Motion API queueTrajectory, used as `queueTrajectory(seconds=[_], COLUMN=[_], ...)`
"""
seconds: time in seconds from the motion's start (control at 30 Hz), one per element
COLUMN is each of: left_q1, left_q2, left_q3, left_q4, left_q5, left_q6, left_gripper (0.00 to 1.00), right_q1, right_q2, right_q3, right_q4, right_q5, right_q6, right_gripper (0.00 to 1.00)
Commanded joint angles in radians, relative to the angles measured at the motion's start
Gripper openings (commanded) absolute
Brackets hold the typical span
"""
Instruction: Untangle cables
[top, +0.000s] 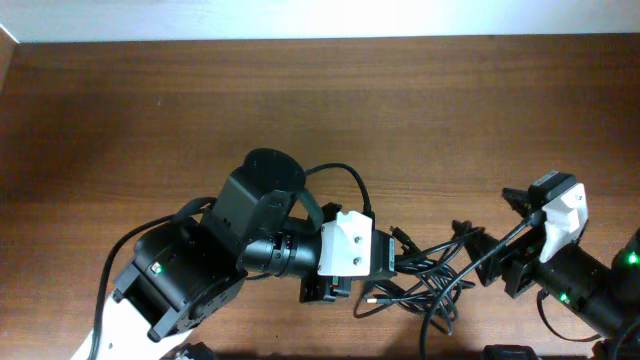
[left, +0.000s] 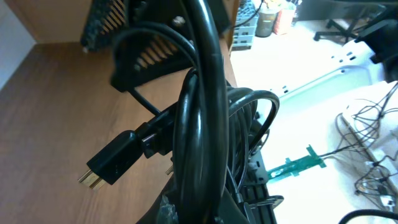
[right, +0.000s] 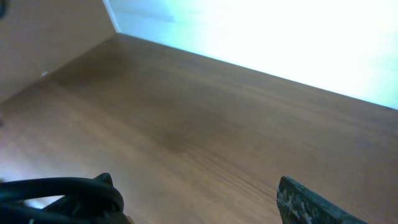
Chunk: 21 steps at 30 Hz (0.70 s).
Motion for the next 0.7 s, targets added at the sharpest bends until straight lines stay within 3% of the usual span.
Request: queueTrajectory(seconds=[0.0, 0.17, 0.33, 0.53, 0.67], left_q1=[-0.004, -0.003, -0.003, -0.003, -0.003], left_q2=[-0.019, -0.019, -0.019, -0.019, -0.019], left_q3=[0.024, 0.024, 0.024, 0.024, 0.024], left_q4=[-0.021, -0.055, -0.082, -0.084, -0.068], left_q5=[0.136, 0.127, 0.121, -0.003, -0.087], left_q6=[-0.002, -0.002, -0.002, -0.002, -0.052], left_gripper=[0.00, 0.00, 0.00, 0.00, 0.00], right_q1=[-0.006, -0.006, -0.006, -0.006, -0.006], right_q2=[0.003, 0.003, 0.003, 0.003, 0.003], right_q3=[0.004, 0.004, 0.004, 0.004, 0.004], right_q4=[0.034, 0.053, 0.060, 0.020, -0.082], right_q5=[0.220, 0.460, 0.818, 0.806, 0.609], right_q6=[0.040, 0.040, 0.093, 0.114, 0.114], right_gripper=[0.82, 0.82, 0.83, 0.84, 0.90])
